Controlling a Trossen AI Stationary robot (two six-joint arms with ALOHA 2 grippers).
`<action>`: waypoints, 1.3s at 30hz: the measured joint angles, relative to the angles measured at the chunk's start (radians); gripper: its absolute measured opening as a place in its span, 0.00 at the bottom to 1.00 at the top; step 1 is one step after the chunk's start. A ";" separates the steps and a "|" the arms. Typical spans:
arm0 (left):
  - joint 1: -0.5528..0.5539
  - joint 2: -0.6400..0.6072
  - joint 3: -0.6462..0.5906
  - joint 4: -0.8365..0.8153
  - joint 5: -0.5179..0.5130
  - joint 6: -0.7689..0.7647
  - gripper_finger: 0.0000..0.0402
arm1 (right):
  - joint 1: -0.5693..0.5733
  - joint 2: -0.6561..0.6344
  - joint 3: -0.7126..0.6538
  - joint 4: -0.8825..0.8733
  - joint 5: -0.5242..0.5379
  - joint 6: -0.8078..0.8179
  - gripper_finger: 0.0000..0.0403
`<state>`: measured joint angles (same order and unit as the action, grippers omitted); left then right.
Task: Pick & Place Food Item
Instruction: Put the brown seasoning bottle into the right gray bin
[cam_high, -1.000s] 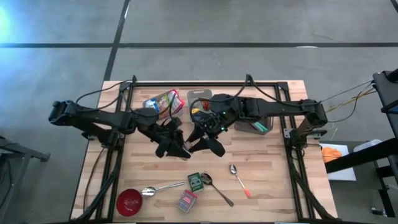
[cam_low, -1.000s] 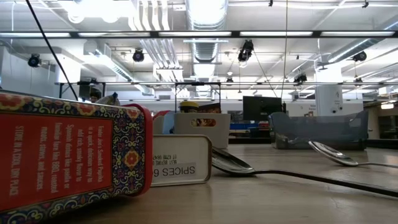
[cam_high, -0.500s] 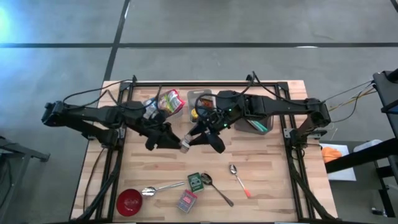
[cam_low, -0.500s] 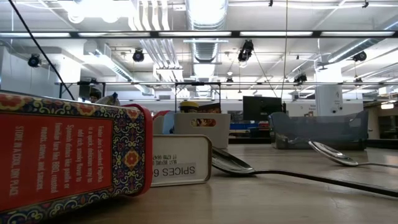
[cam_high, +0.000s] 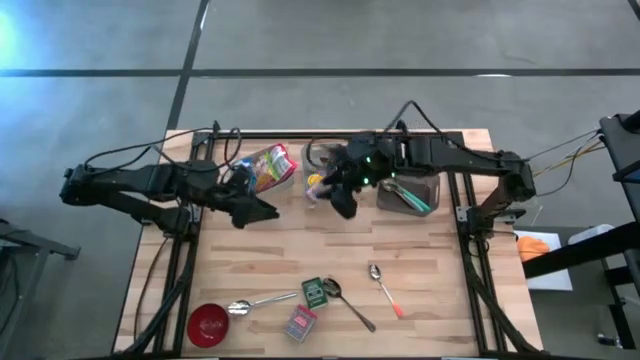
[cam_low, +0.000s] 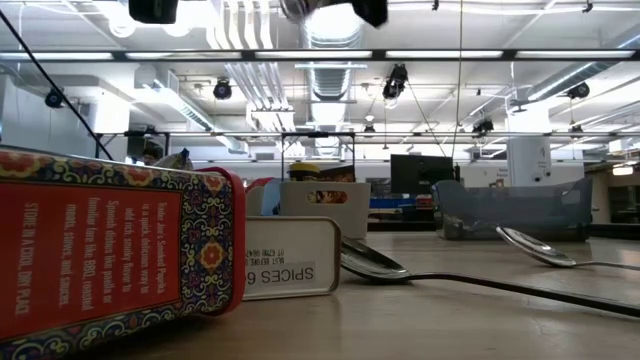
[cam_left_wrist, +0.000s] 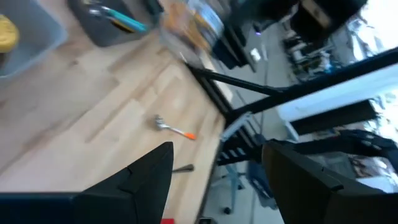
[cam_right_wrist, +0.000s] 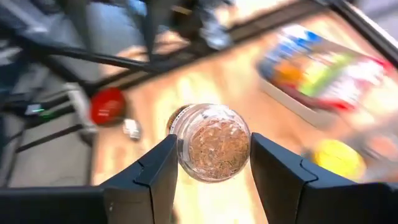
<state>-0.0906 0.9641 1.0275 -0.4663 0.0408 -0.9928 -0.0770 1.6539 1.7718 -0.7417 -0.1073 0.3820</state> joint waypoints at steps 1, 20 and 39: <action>0.000 0.000 0.000 -0.010 -0.006 0.000 0.62 | -0.022 0.003 0.000 -0.023 0.003 -0.001 0.43; 0.000 -0.016 -0.001 -0.067 -0.031 0.106 0.62 | -0.294 0.087 -0.232 -0.022 0.103 -0.240 0.43; 0.000 -0.015 -0.003 -0.080 -0.075 0.132 0.62 | -0.278 0.097 -0.391 0.141 0.110 -0.417 0.43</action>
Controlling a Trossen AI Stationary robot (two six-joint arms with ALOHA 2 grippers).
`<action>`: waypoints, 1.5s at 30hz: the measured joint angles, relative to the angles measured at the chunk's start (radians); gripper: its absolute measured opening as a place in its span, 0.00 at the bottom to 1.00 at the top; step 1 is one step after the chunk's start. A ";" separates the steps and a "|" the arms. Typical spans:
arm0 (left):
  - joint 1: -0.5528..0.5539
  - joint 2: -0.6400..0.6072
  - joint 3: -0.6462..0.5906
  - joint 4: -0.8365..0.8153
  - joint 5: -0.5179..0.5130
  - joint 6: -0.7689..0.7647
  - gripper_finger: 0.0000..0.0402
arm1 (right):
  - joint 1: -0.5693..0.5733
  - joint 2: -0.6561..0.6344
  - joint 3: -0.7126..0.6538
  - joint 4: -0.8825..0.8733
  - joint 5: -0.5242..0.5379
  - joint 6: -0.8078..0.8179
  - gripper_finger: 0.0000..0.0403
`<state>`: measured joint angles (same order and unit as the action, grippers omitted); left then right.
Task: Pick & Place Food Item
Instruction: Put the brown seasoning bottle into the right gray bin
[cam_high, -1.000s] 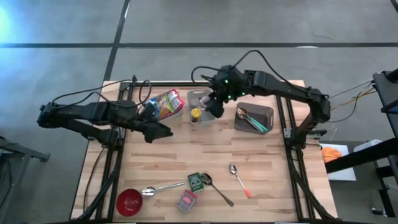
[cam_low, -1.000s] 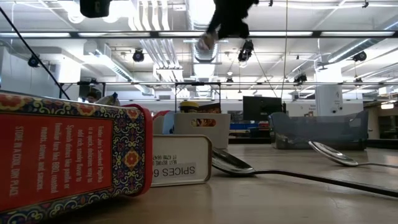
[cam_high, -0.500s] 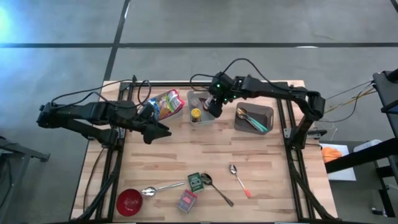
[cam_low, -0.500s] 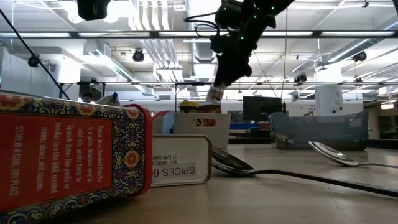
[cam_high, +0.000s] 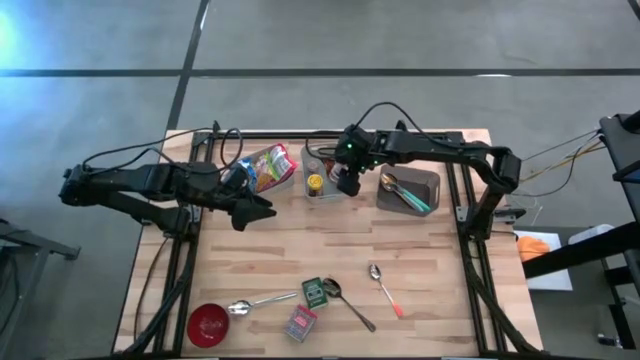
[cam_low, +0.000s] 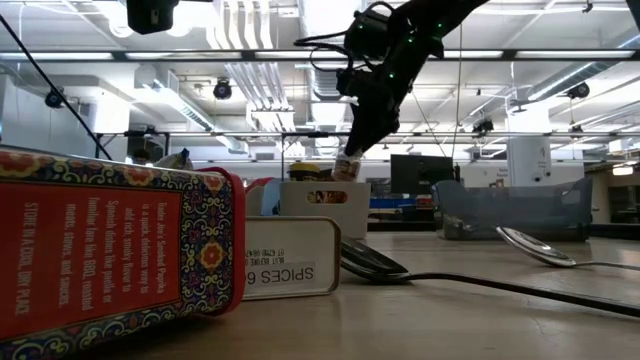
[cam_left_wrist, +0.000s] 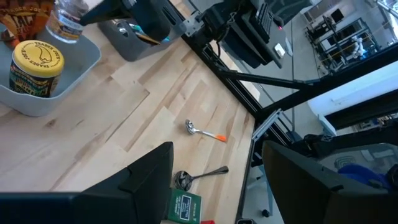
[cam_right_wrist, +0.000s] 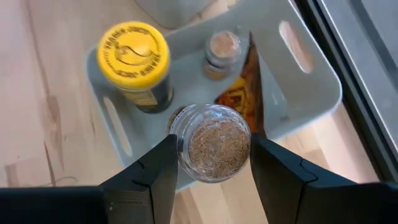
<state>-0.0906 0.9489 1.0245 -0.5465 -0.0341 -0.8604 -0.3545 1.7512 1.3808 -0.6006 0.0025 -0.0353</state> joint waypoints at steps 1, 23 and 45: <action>0.000 0.000 0.000 0.000 0.000 0.000 0.62 | 0.004 0.000 0.000 0.000 -0.002 -0.009 0.43; 0.000 0.000 -0.002 -0.003 0.000 -0.004 0.62 | 0.048 0.129 0.006 0.011 0.009 -0.103 0.43; 0.000 0.004 -0.017 -0.004 0.000 -0.007 0.62 | 0.056 0.196 0.024 -0.011 -0.001 -0.123 0.43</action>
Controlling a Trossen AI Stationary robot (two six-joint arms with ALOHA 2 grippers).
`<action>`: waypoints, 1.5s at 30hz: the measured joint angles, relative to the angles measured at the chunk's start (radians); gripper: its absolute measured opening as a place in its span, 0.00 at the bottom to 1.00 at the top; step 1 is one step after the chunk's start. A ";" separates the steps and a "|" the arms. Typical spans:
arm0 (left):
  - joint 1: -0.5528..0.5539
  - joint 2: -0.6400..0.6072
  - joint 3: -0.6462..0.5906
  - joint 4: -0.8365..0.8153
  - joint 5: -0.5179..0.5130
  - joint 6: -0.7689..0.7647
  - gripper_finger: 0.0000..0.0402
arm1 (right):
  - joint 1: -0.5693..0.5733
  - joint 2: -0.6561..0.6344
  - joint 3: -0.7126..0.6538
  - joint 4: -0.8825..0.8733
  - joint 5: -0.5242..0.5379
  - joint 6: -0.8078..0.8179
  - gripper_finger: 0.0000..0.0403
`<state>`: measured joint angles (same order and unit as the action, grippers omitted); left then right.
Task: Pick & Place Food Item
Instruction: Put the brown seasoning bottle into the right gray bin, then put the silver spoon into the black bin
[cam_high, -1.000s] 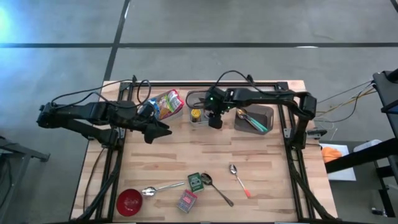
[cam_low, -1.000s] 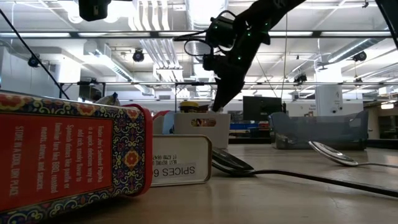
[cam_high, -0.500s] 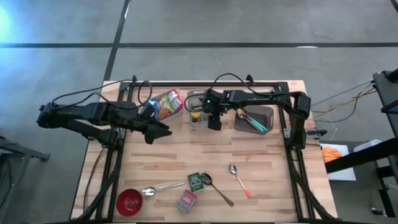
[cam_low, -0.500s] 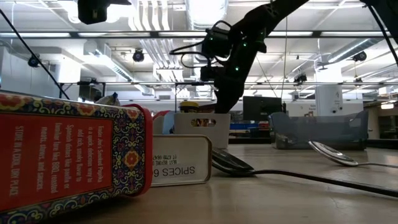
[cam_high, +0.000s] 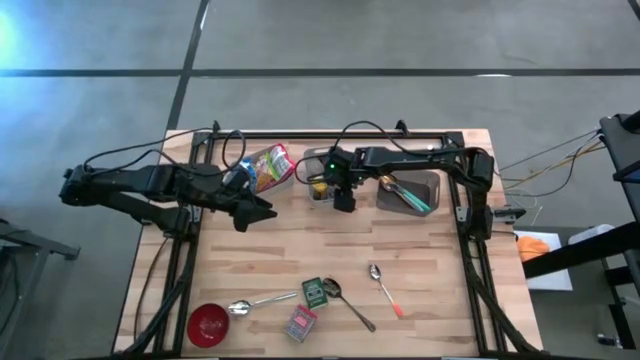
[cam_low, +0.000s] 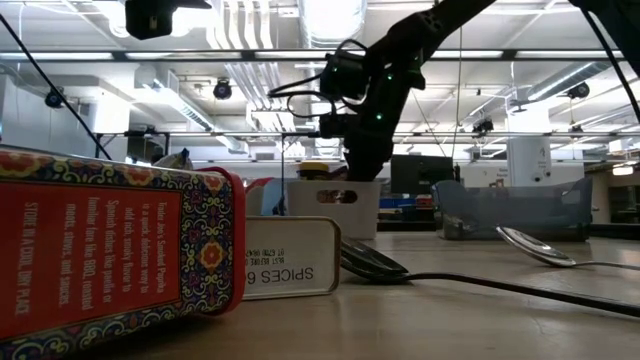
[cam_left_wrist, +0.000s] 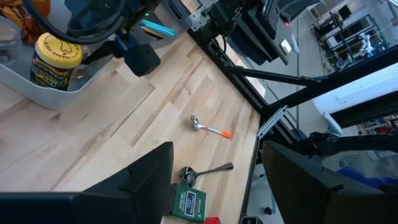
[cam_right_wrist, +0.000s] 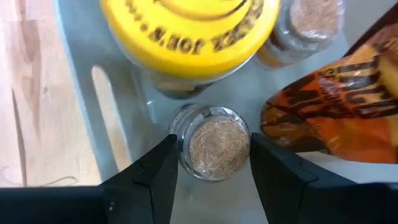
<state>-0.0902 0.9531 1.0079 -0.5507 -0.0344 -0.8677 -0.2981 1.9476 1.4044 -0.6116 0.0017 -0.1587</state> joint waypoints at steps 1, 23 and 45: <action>0.000 0.000 0.000 0.000 0.000 0.000 0.62 | 0.000 0.000 0.000 -0.003 -0.006 -0.004 0.44; 0.000 0.000 0.000 0.000 0.000 -0.011 0.62 | 0.000 -0.009 0.090 -0.130 -0.047 0.026 0.72; -0.082 0.153 0.001 -0.100 0.028 -0.163 0.62 | 0.149 -0.283 0.193 -0.318 -0.090 0.270 0.72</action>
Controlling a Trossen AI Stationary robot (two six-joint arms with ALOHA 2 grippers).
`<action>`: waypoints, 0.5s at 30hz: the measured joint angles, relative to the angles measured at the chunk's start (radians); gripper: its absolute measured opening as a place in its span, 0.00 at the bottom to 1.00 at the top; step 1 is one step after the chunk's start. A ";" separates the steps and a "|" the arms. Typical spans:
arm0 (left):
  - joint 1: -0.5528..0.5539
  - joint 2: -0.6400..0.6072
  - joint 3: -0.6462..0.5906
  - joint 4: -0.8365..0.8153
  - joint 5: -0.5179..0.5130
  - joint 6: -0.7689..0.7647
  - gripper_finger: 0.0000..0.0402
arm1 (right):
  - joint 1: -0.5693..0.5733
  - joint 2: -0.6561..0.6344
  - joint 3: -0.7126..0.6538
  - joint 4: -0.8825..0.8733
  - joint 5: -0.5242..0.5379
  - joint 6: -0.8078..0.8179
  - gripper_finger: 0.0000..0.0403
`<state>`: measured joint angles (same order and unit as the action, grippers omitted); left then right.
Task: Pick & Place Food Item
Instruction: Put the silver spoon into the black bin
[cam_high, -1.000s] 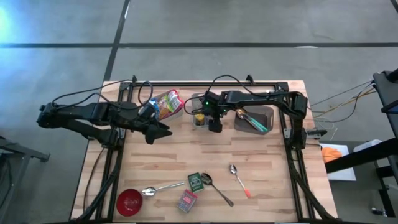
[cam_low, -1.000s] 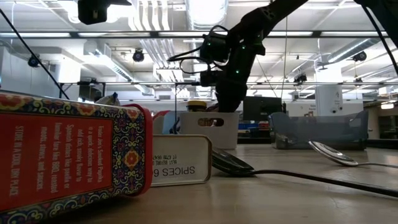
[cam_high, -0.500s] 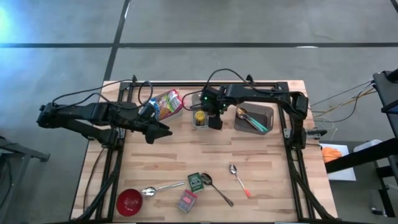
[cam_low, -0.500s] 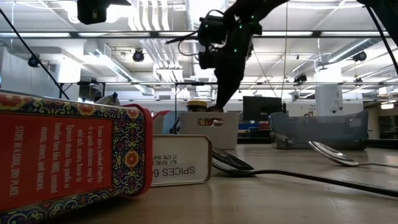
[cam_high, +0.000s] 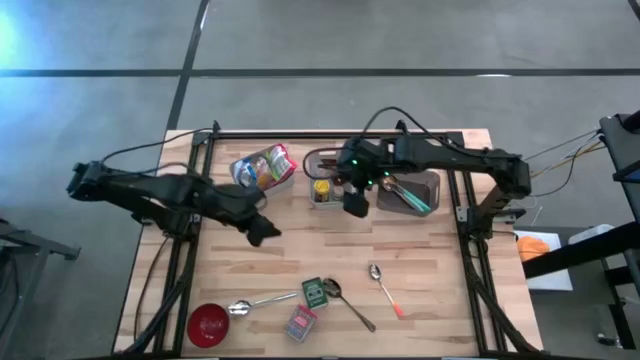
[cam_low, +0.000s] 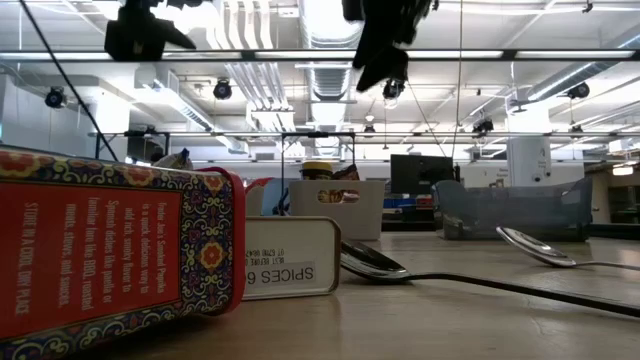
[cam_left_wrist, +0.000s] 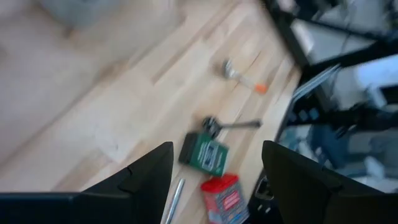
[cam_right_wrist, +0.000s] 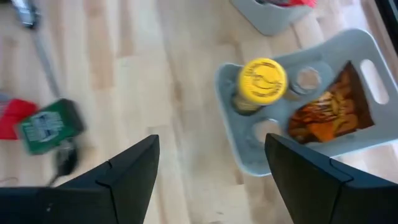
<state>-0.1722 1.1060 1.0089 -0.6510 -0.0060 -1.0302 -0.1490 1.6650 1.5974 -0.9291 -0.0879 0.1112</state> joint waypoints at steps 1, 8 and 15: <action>-0.004 0.028 0.000 0.000 0.016 0.000 0.62 | 0.016 -0.015 0.000 -0.001 0.000 0.014 0.72; -0.004 0.195 0.000 0.004 0.127 0.005 0.62 | 0.128 -0.098 -0.019 -0.023 0.067 0.101 0.72; -0.053 0.294 0.001 -0.020 0.219 0.249 0.62 | 0.214 -0.158 -0.087 -0.040 0.093 0.170 0.72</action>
<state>-0.2255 1.3997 1.0096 -0.6710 0.2131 -0.7808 0.0652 1.5068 1.5104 -0.9689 0.0053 0.2813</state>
